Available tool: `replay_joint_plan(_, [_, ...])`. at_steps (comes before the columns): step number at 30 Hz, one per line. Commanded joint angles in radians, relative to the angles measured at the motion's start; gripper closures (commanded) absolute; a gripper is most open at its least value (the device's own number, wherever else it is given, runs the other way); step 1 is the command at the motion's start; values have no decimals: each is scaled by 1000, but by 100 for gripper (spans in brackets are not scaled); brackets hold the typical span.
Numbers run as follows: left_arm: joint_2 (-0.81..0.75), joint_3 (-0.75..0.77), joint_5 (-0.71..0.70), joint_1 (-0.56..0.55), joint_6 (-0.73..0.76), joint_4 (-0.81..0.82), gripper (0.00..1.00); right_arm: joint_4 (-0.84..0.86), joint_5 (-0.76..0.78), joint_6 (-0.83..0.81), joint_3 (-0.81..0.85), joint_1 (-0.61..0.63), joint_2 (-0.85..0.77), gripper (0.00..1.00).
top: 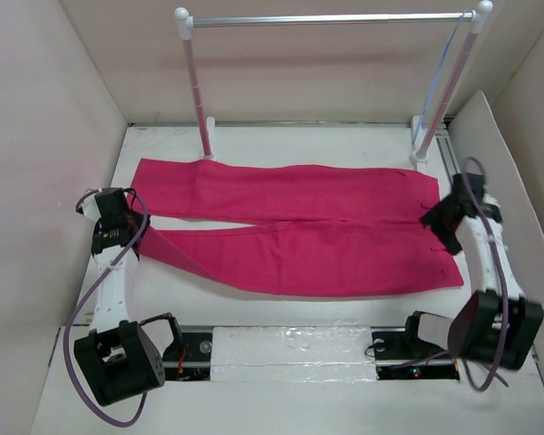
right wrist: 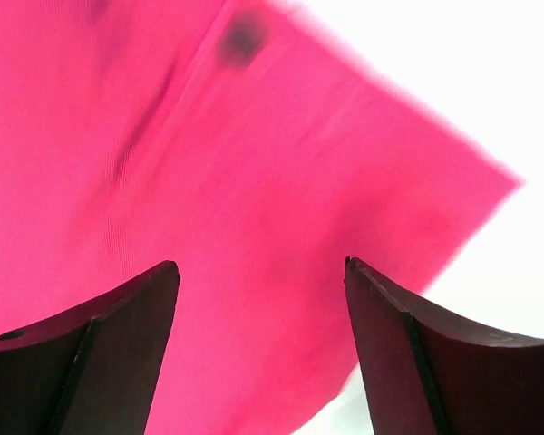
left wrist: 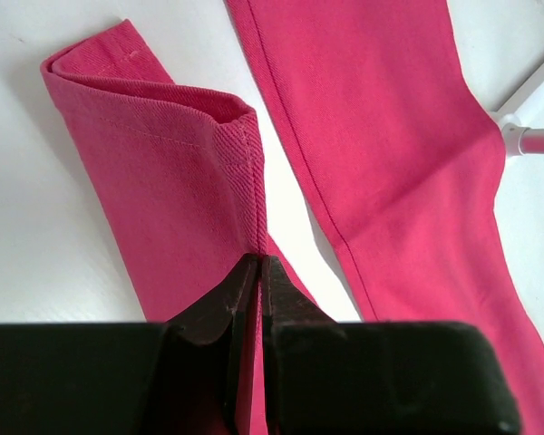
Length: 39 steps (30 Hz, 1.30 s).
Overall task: Place the trousers on the hanger
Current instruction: Fold the trousers at the center of the board.
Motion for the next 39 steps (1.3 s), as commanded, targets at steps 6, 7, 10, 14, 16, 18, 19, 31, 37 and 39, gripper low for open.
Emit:
replay_joint_plan(6, [-1,24,73,4,-11,36,100,-47,-78,-70,-157,-529,-224,25])
replay_joint_plan(7, [-1,26,79,4,-17,37,100,-48,-78,-76,-175,-568,-231,25])
replay_joint_plan(10, [-6,30,136,4,-25,36,100,-36,-73,-79,-258,-683,-202,26])
replay_joint_plan(14, [0,39,118,-18,-16,33,100,51,-150,-113,-267,-702,-101,28])
replay_joint_plan(16, [2,29,110,-18,-16,36,100,73,-141,-134,-258,-702,-70,29])
replay_joint_plan(18, [3,20,113,-18,-19,48,100,100,-129,-131,-261,-702,-65,30])
replay_joint_plan(19, [6,18,113,-18,-17,51,100,122,-136,-127,-282,-702,-64,30])
replay_joint_plan(31, [6,16,29,-9,1,36,100,289,-185,-137,-272,-630,79,92])
replay_joint_plan(37, [32,52,-51,2,15,7,100,220,-173,-208,-197,-586,-49,100])
replay_joint_plan(39, [65,97,-110,2,27,-36,100,167,-133,-220,-154,-535,-114,100])
